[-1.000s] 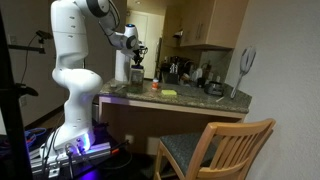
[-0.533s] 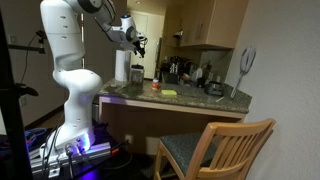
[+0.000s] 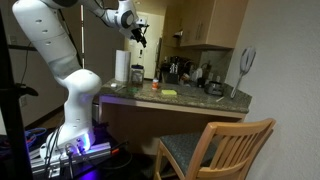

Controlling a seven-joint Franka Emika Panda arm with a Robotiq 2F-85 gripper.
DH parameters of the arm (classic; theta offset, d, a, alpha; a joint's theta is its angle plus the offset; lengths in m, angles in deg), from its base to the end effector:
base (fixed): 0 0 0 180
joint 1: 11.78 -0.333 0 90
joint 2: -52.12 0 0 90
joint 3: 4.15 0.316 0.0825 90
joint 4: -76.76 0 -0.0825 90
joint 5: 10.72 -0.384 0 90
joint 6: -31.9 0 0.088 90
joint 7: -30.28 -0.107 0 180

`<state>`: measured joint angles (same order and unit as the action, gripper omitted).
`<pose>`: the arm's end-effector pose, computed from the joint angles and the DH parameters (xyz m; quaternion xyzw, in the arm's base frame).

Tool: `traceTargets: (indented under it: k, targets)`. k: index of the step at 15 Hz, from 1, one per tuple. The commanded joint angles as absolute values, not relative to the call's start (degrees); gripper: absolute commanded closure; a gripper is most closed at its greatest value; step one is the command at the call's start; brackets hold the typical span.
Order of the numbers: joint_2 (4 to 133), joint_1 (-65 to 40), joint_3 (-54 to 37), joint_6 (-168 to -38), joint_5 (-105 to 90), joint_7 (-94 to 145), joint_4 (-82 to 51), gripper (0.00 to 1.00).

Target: Put the keys on top of the container and then put them back in the bowl

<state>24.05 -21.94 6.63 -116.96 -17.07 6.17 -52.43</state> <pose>0.4221 0.1782 0.6462 -0.9144 0.0495 -0.3709 0.1544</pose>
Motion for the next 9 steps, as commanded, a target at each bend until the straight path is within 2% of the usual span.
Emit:
traceTargets:
  k: [1, 7, 9]
  targets:
    - [23.34, -20.64, 7.54, -116.46, -18.4, 6.98, -52.71, 0.0]
    - [23.21, -20.66, 7.56, -116.44, -18.47, 6.76, -53.27, 0.0]
    - [28.17, -20.05, 8.45, -115.31, -17.37, 6.73, -52.03, 0.0]
